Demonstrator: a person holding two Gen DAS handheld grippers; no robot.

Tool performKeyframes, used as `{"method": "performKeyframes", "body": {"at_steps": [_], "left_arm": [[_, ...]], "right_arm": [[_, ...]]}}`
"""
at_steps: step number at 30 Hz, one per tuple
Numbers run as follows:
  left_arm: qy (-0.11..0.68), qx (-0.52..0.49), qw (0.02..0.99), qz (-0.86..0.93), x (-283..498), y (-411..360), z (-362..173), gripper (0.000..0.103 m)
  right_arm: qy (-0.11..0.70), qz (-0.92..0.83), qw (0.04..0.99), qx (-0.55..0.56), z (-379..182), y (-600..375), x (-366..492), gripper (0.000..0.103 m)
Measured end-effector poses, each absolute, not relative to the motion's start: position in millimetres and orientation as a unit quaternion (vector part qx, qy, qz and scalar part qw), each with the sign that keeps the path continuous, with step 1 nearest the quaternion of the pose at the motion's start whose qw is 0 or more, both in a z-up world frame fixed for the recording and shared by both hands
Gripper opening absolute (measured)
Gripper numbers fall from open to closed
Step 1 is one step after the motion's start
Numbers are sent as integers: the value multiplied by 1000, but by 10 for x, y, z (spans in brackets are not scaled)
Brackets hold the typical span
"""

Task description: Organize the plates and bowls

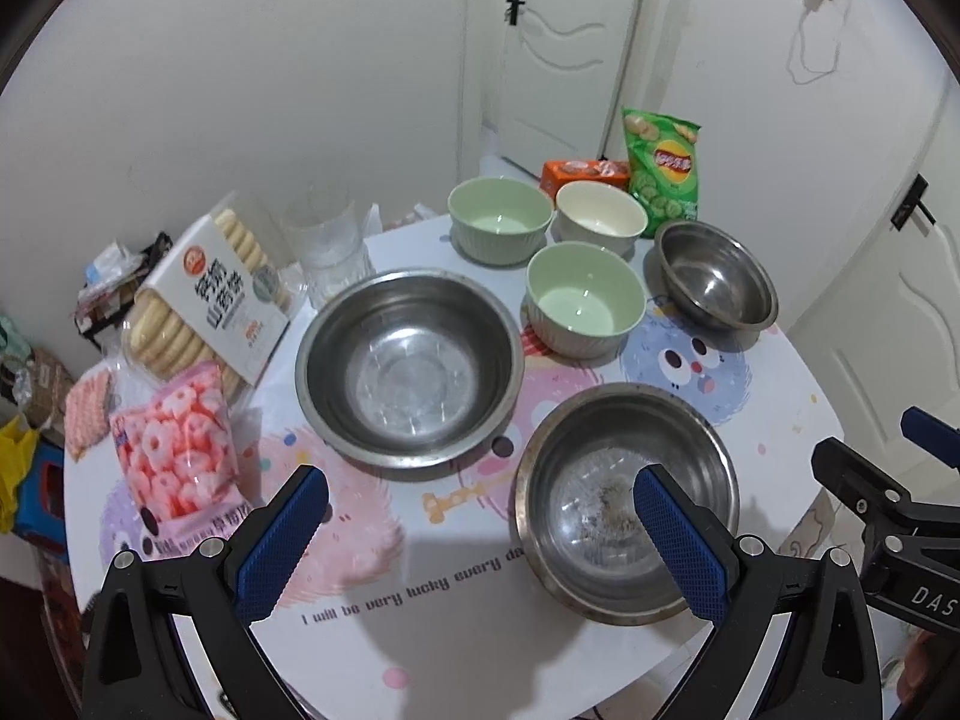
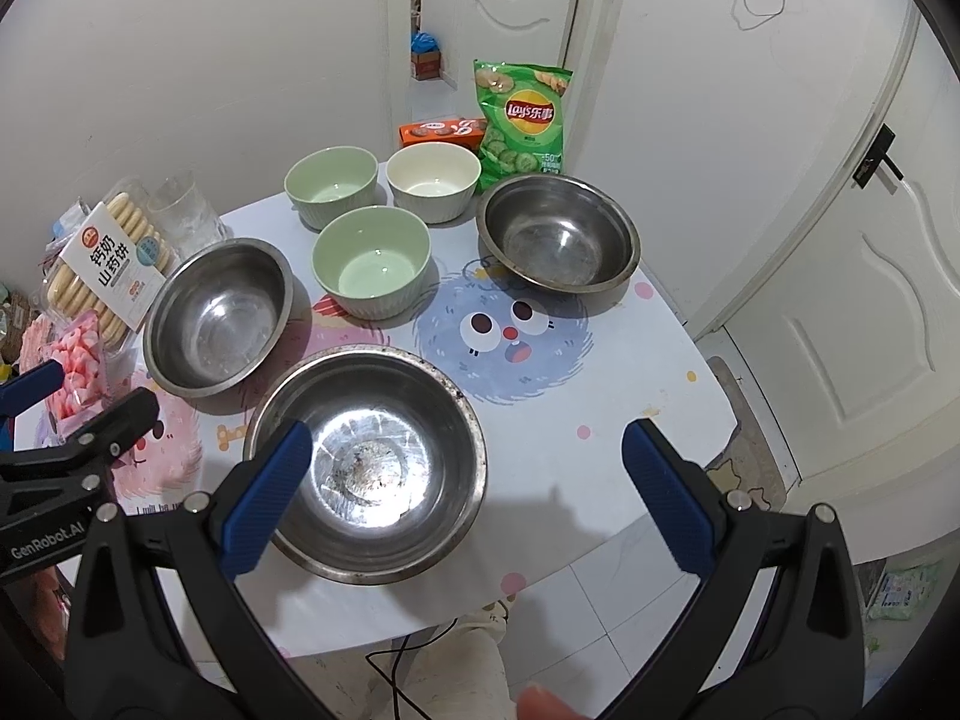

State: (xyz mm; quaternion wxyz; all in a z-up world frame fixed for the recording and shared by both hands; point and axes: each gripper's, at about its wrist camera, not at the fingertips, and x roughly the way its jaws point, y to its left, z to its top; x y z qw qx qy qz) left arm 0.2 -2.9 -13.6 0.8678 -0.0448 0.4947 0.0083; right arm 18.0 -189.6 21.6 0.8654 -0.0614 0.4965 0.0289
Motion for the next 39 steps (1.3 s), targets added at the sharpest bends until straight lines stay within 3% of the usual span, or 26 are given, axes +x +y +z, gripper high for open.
{"method": "performKeyframes", "body": {"at_steps": [16, 21, 23, 31, 32, 39], "left_arm": [[560, -82, 823, 45, -77, -204, -765, 103], [575, -93, 811, 50, -42, -288, -908, 87], [577, -88, 810, 56, -28, -315, -945, 86], [588, -96, 801, 66, 46, -329, -1130, 84], [590, -97, 799, 66, 51, -326, -1158, 81], [615, -116, 778, 61, 100, -298, -1334, 34]], "right_arm": [[542, 113, 828, -91, -270, -2003, 376, 103], [555, 133, 814, -106, -469, -2057, 447, 103], [560, 138, 810, -110, -536, -2091, 473, 103], [593, 174, 781, -89, -863, -2157, 629, 88], [598, 179, 776, -89, -908, -2147, 644, 86], [624, 208, 749, -81, -1149, -2111, 735, 58]]}}
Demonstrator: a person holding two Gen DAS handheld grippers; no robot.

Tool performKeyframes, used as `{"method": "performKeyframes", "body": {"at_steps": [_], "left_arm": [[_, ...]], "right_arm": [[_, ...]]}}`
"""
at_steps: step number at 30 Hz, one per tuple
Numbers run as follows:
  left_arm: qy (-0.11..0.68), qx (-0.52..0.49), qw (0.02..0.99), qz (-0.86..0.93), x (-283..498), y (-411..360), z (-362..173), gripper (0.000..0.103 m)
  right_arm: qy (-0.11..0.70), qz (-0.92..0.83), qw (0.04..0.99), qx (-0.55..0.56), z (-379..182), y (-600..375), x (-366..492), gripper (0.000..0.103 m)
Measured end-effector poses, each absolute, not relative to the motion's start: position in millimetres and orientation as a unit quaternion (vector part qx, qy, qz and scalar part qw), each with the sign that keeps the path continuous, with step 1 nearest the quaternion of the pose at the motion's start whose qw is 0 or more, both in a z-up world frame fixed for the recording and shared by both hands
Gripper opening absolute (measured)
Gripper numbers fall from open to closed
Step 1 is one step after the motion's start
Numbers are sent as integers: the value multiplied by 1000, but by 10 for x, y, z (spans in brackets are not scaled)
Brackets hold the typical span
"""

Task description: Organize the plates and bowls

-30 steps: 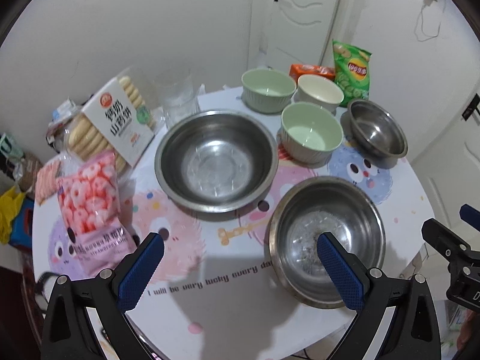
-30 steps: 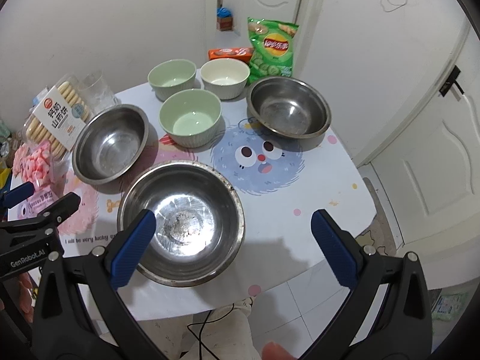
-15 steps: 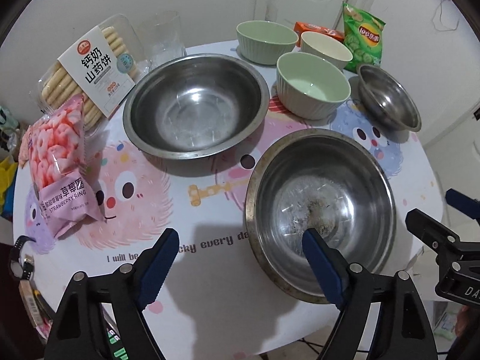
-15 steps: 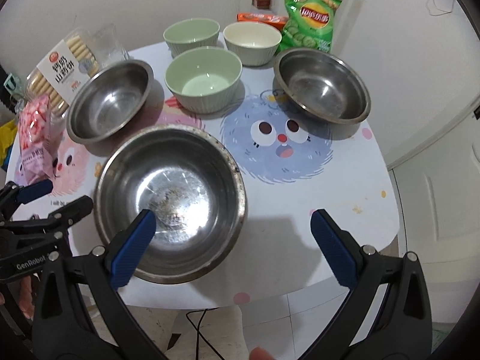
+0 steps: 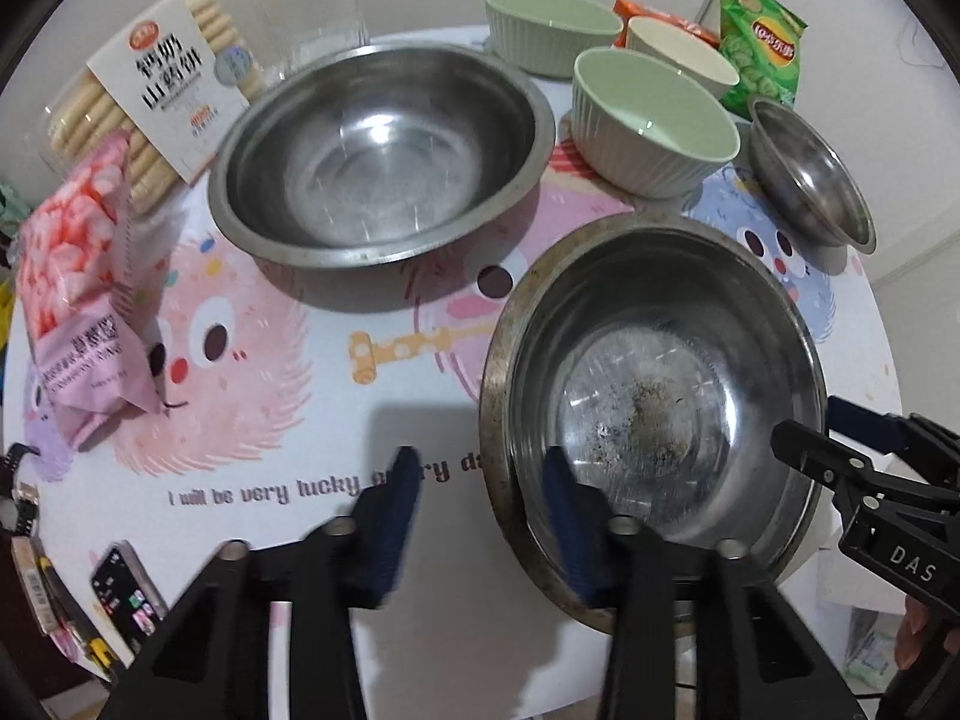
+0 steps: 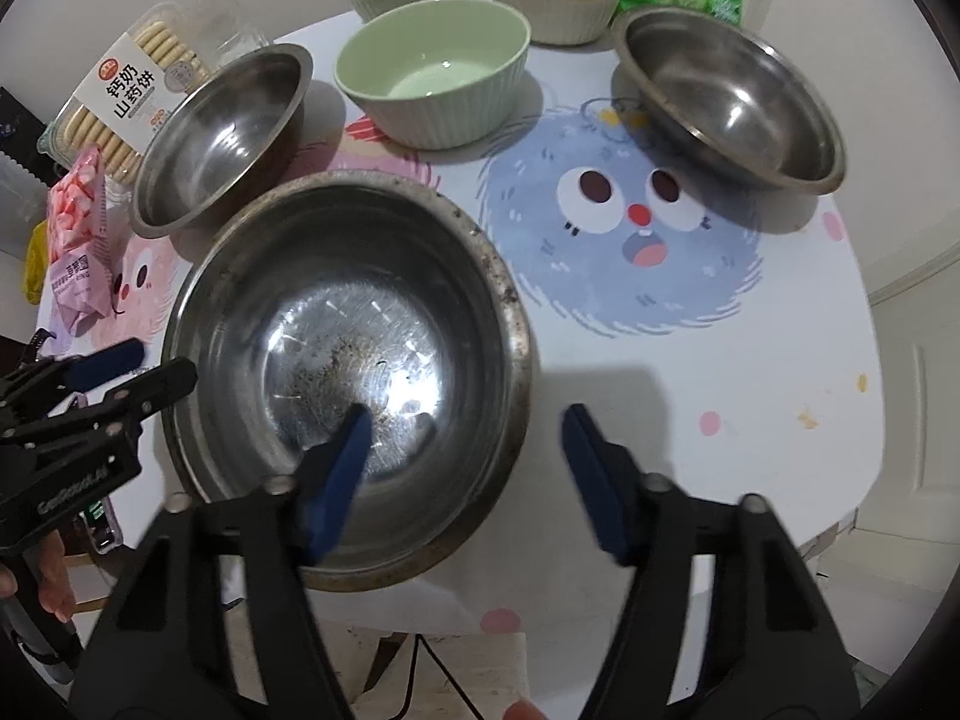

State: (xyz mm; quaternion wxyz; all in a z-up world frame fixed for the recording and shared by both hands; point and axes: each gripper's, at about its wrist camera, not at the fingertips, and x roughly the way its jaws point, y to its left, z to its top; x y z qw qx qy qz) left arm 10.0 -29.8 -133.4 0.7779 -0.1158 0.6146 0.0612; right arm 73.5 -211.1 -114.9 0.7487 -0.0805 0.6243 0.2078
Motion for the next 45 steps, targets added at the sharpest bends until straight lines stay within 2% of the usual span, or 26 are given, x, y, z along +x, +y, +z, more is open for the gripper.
{"method": "performKeyframes", "body": {"at_steps": [6, 9, 10, 13, 18, 28, 45], "left_arm": [[623, -145, 767, 48, 129, -281, -1451, 22], [625, -145, 766, 43, 161, -297, -1477, 16], [626, -144, 765, 44, 175, -302, -1486, 16], [628, -151, 762, 44, 207, -291, -1511, 15], [631, -155, 759, 47, 215, -276, -1512, 15], [620, -155, 768, 49, 210, -247, -1338, 14], [608, -156, 775, 71, -253, -273, -1054, 15]], "right_arm": [[643, 228, 728, -65, -1300, -2087, 778, 53], [648, 219, 726, -65, -1333, -2112, 813, 40], [652, 215, 724, -63, -1354, -2128, 835, 34], [663, 210, 716, -58, -1415, -2171, 883, 23], [671, 208, 709, -57, -1454, -2180, 903, 16], [663, 216, 715, -52, -1327, -2205, 896, 16], [655, 245, 712, -64, -1007, -2166, 540, 16]]}}
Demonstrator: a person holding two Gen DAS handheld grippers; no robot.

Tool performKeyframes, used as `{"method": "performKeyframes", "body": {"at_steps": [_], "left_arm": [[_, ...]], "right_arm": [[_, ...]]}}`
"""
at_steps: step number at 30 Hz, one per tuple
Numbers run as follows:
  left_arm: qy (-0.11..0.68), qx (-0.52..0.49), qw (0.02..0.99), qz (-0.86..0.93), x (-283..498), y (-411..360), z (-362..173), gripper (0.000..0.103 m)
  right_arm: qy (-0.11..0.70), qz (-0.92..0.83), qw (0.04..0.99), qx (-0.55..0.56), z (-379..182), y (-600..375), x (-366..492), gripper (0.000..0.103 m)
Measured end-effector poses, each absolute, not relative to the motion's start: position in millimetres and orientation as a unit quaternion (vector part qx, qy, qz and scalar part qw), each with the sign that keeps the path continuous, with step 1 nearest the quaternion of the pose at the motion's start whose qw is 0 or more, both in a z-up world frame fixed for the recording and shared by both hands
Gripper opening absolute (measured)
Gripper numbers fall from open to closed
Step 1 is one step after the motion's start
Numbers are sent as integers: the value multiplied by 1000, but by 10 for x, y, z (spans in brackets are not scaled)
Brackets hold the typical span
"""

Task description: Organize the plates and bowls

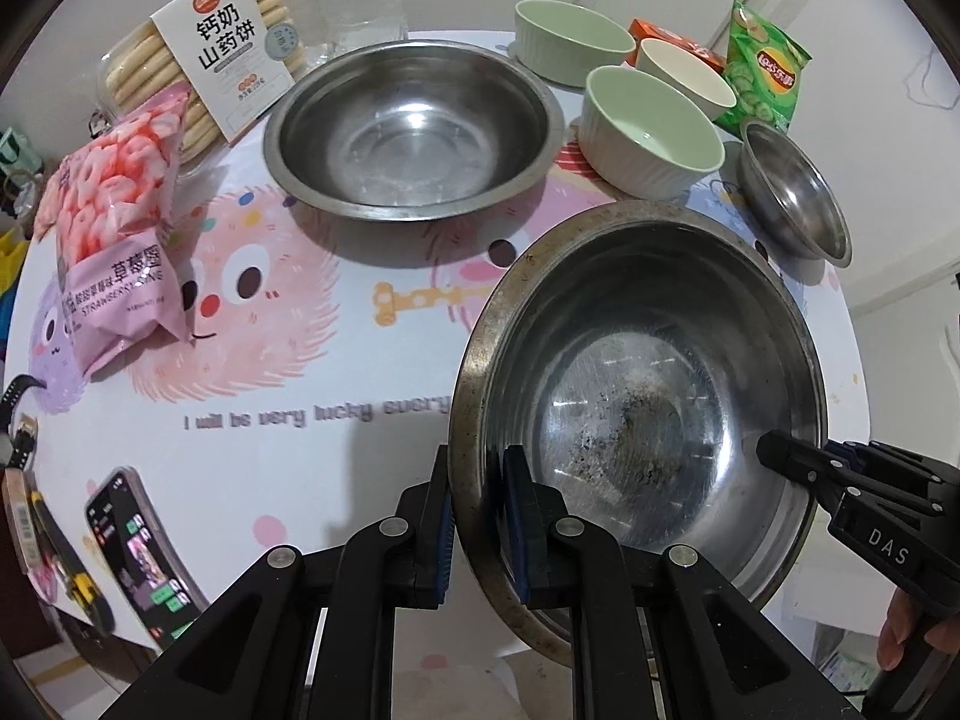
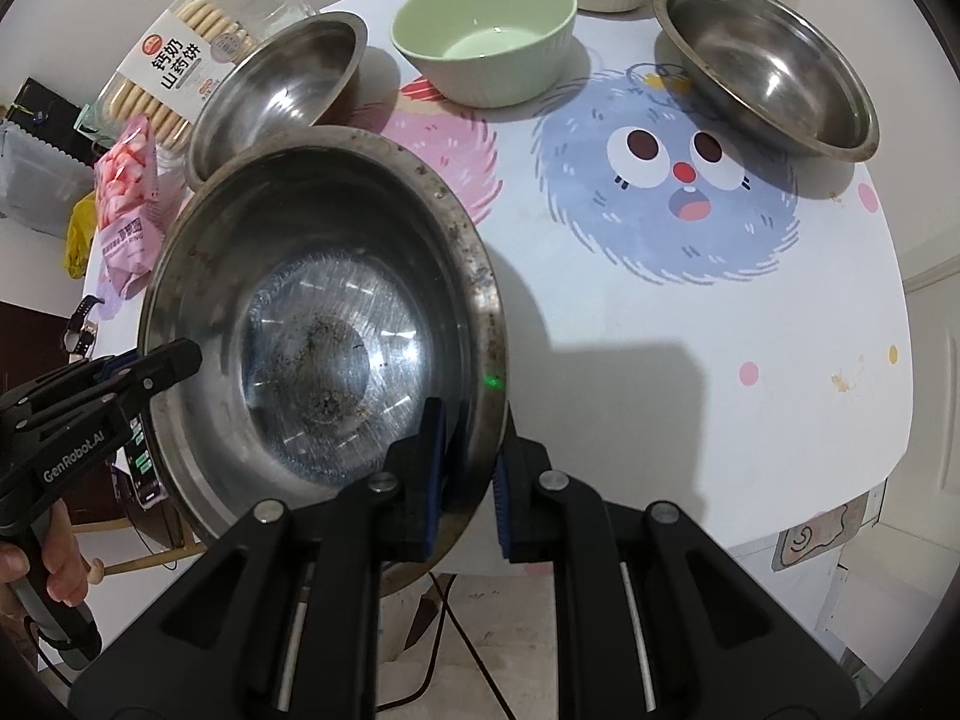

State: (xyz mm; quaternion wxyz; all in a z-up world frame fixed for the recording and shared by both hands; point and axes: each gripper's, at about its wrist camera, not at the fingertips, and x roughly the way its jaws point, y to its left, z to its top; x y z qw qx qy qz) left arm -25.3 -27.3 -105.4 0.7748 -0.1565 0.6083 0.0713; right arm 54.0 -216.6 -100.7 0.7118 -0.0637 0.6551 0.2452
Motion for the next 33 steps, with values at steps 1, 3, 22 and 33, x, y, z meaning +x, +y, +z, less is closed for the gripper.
{"method": "performKeyframes", "body": {"at_steps": [1, 3, 22, 33], "left_arm": [[607, -155, 776, 71, -234, -329, -1063, 15], [605, -153, 778, 67, -164, -434, -1090, 15], [625, -132, 768, 49, 290, -957, -1472, 16], [617, -103, 779, 53, 272, -930, -1415, 41]], "right_arm": [[655, 244, 713, -64, -1018, -2152, 546, 16], [654, 238, 715, -66, -1029, -2235, 562, 16], [680, 188, 706, -57, -1407, -2704, 946, 17], [668, 162, 722, -73, -1324, -2743, 936, 39]]}}
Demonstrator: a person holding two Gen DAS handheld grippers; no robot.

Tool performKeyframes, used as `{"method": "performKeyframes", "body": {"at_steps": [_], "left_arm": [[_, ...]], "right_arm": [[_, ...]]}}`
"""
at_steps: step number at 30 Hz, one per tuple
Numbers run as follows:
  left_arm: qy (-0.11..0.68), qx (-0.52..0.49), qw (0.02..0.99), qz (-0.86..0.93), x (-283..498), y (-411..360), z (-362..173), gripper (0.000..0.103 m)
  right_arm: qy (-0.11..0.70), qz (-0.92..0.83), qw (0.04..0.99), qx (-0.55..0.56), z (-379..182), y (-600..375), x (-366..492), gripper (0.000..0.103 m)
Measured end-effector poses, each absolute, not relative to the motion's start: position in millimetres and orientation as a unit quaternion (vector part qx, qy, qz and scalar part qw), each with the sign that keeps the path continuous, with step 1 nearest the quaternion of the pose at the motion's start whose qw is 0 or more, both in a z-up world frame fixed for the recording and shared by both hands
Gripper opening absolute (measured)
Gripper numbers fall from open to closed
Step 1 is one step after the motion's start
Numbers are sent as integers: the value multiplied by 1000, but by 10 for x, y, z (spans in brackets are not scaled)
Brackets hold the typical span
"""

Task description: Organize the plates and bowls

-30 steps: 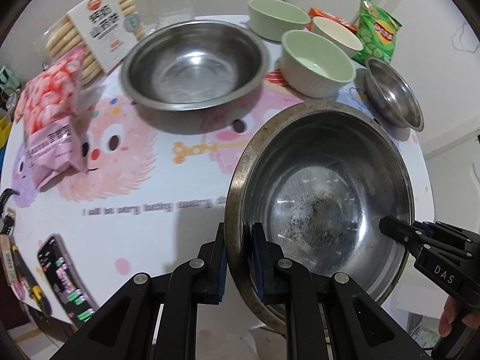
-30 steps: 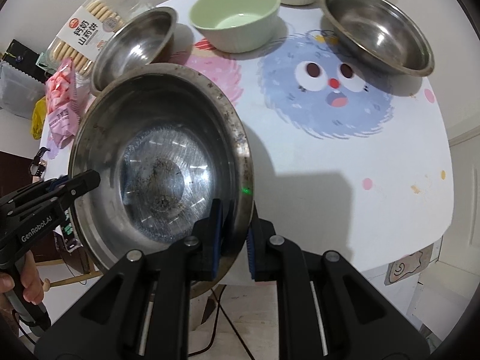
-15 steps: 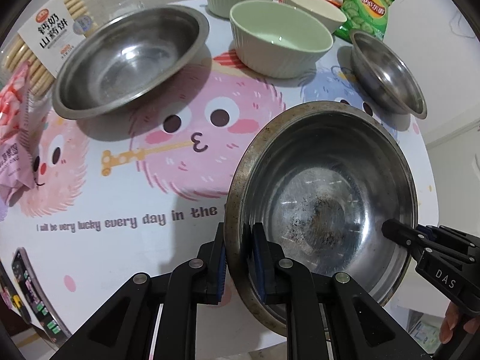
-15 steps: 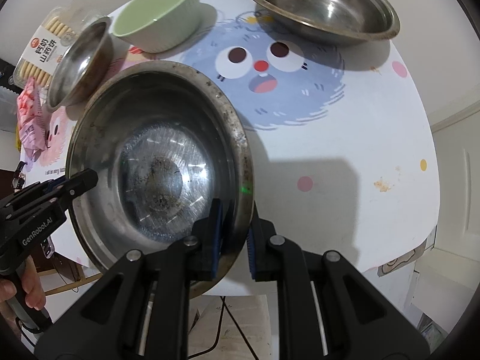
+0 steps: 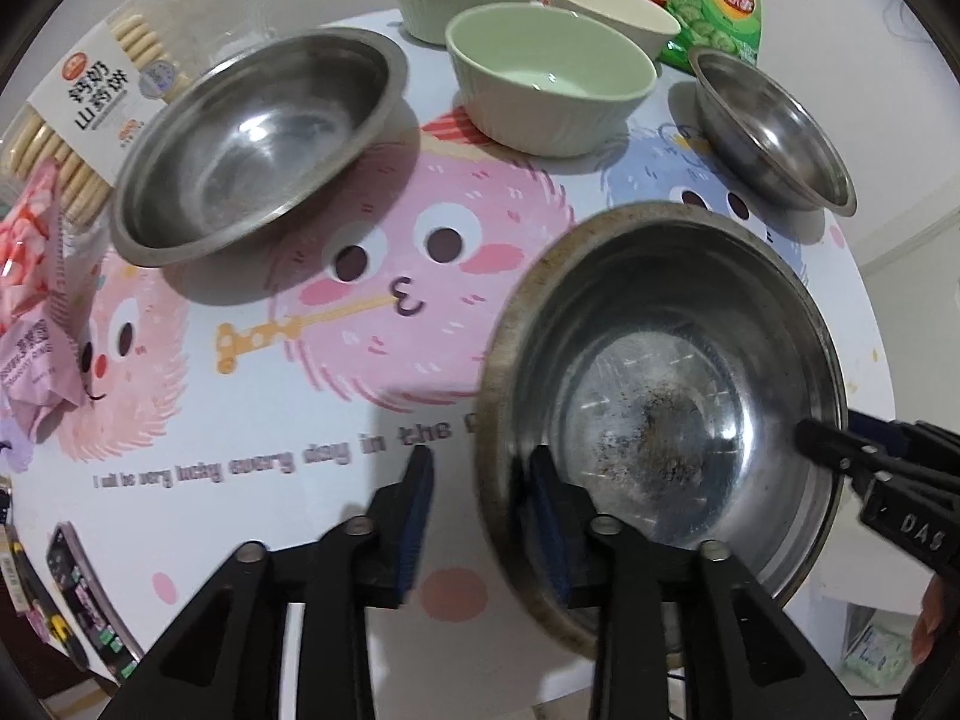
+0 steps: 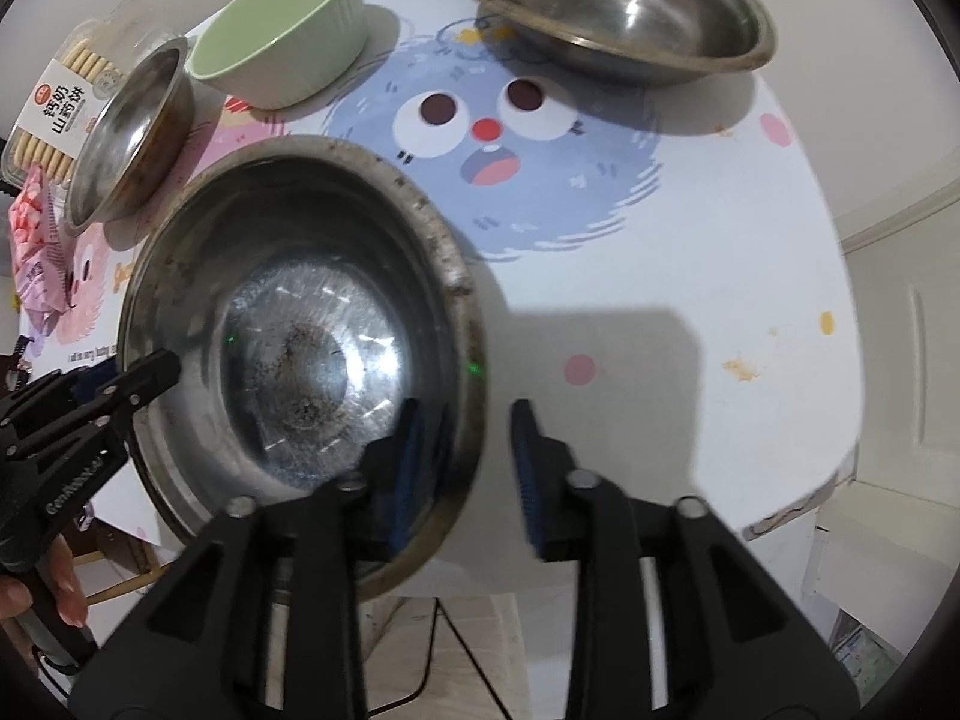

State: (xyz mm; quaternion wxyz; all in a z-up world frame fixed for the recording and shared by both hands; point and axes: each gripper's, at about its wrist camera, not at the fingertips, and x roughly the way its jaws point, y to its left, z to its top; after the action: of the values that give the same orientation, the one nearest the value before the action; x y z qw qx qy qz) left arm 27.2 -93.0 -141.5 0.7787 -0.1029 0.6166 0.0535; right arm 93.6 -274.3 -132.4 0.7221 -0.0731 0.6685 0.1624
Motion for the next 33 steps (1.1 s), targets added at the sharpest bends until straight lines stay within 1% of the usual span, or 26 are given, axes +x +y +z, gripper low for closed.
{"method": "performKeyframes", "body": {"at_steps": [1, 2, 3, 5, 6, 7, 8, 9, 10, 11, 13, 14, 15, 16, 19, 22, 24, 29, 33], "left_arm": [[613, -103, 781, 52, 252, -906, -1381, 43], [608, -101, 785, 50, 226, -871, -1324, 48], [604, -101, 789, 50, 206, -839, -1274, 56], [588, -101, 801, 50, 161, -750, -1124, 67], [581, -99, 806, 52, 151, -706, -1052, 70], [572, -97, 813, 55, 134, -639, -953, 72], [565, -98, 817, 59, 132, -566, -883, 79], [558, -99, 822, 66, 136, -504, -817, 86], [549, -99, 827, 76, 145, -410, -738, 88], [545, -99, 829, 80, 159, -347, -703, 89], [533, -97, 835, 91, 214, -187, -608, 91], [529, -96, 838, 98, 248, -104, -584, 94], [526, -96, 838, 107, 284, -19, -574, 98], [525, -103, 837, 114, 328, 95, -575, 99], [523, -120, 833, 137, 417, 361, -604, 99], [529, -118, 823, 169, 550, 523, -709, 99], [535, -135, 815, 174, 629, 636, -800, 99], [541, -162, 804, 186, 792, 828, -960, 99], [550, -196, 791, 185, 871, 966, -1103, 99]], "right_arm": [[664, 157, 727, -77, -1281, -2763, 934, 41], [658, 153, 733, -83, -1220, -2777, 925, 41], [652, 150, 738, -87, -1149, -2791, 916, 43], [639, 149, 749, -90, -999, -2808, 901, 55], [628, 151, 758, -90, -890, -2806, 891, 64], [618, 154, 766, -90, -786, -2804, 889, 65], [609, 159, 772, -89, -700, -2792, 889, 66], [602, 167, 776, -87, -609, -2767, 909, 71], [594, 176, 781, -83, -516, -2709, 923, 82], [584, 192, 785, -74, -406, -2624, 944, 85], [575, 215, 787, -65, -302, -2448, 974, 86], [569, 229, 787, -61, -249, -2323, 1008, 88], [565, 241, 787, -60, -233, -2173, 1033, 96], [560, 255, 786, -59, -209, -2046, 1087, 101], [548, 306, 776, -59, -158, -1673, 1211, 101], [530, 357, 765, -81, -167, -1241, 1368, 101], [525, 388, 751, -98, -195, -975, 1495, 101], [532, 415, 723, -151, -424, -385, 1818, 101], [554, 415, 703, -163, -649, -116, 2058, 101]]}}
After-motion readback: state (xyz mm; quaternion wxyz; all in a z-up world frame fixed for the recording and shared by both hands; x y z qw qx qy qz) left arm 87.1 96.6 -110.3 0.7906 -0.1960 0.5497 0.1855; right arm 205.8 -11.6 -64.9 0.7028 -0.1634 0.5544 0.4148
